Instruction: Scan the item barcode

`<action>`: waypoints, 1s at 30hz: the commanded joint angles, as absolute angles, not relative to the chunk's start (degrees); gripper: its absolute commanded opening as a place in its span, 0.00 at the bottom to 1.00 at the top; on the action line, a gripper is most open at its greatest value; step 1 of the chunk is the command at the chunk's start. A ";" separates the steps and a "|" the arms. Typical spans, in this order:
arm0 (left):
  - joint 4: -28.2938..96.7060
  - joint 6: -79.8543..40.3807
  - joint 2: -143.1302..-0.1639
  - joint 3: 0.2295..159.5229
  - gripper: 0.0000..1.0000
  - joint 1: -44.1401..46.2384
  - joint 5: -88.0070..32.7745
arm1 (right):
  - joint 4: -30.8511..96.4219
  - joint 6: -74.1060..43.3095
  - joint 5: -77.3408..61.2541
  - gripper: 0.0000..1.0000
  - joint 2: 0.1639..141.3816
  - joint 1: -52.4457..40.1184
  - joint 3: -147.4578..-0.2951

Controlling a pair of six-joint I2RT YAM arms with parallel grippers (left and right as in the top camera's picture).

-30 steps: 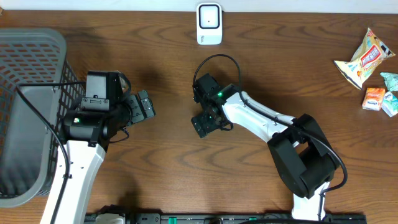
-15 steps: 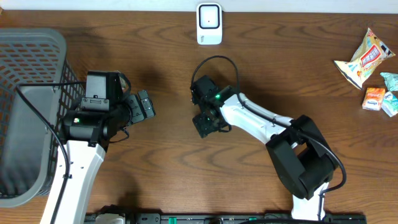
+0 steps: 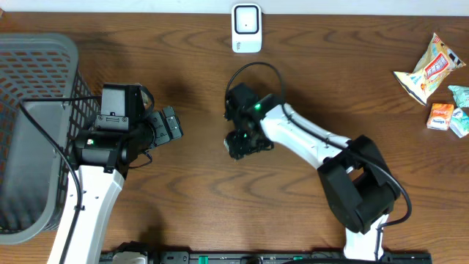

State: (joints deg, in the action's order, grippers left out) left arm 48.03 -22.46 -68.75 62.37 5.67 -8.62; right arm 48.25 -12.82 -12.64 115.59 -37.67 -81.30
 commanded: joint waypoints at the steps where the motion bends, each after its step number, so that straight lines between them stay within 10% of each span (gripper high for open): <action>1: 48.21 -22.31 -68.86 62.87 0.98 5.32 -7.88 | 50.04 -9.76 -21.41 0.50 114.74 -34.57 -83.79; 16: 48.18 -22.31 -68.86 62.87 0.98 5.32 -7.86 | 52.12 11.60 -72.55 0.52 114.74 -21.06 -83.94; 30: 48.21 -22.31 -68.86 62.87 0.98 5.32 -7.86 | 52.49 12.97 -83.33 0.52 114.74 -15.57 -83.94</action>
